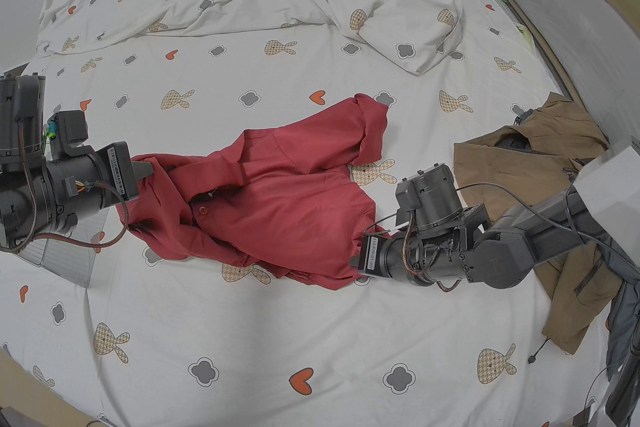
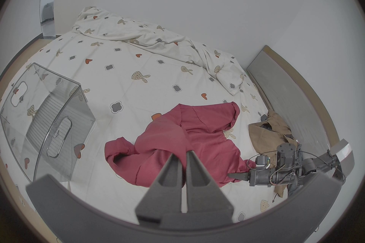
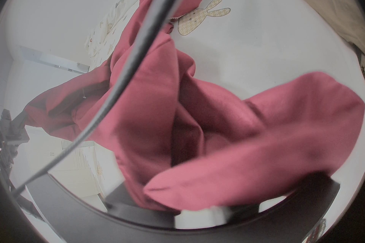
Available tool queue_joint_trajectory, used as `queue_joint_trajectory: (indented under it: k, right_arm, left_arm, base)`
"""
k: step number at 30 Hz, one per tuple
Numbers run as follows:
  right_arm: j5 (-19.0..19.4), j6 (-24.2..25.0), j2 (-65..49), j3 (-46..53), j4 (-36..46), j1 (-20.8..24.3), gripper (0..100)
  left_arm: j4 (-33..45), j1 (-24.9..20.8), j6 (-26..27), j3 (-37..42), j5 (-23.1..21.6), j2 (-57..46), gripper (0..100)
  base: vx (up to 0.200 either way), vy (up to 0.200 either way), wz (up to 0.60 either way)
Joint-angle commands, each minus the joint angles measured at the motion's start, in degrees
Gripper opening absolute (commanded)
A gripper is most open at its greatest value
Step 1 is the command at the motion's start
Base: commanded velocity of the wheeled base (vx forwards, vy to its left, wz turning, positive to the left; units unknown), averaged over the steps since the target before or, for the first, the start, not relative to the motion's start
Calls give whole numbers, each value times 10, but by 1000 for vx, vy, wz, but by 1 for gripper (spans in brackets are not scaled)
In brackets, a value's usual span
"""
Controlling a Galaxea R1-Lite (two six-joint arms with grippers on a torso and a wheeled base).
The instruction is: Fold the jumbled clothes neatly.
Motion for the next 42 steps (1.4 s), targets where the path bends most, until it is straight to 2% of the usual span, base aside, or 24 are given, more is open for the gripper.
queue_joint_trajectory:
  k: [1, 6, 12, 15, 17, 22, 28, 38, 39, 42]
  right_arm:
    - [1, 0, -16, 2, -1, 3, 0]
    - [0, 1, -55, 10, 1, 0, 0]
    - [6, 0, -254, 90, 21, 1, 0]
    - [7, 0, -306, 100, 40, 3, 0]
    - [22, 0, -385, 97, 89, 3, 0]
    - [57, 0, -461, 82, 138, 3, 0]
    - [58, -20, -484, 62, 157, 23, 0]
    - [57, -49, -451, 53, 155, 16, 0]
    - [57, -56, -405, 19, 156, 9, 0]
    - [58, -58, -393, 0, 157, 18, 0]
  left_arm:
    - [0, 0, 0, -1, 0, 1, 0]
    - [0, 2, -1, -3, 0, -3, 0]
    - [4, -2, 1, -5, 2, -39, 0]
    - [5, -6, 1, -7, 2, -55, 0]
    - [7, -11, 1, -12, 2, -90, 0]
    - [53, -13, 19, -33, 3, -141, 0]
    - [75, -14, 19, -46, 3, -154, 0]
    - [72, -12, 19, -42, 6, -142, 0]
    - [72, -10, 19, -45, 23, -142, 0]
    - [76, -11, 20, -46, 39, -154, 0]
  base:
    - [0, 0, 0]
    - [0, 0, 0]
    - [0, 0, 0]
    - [0, 0, 0]
    - [0, 0, 0]
    - [0, 0, 0]
    - [0, 0, 0]
    - [0, 0, 0]
    - [0, 0, 0]
    - [0, 0, 0]
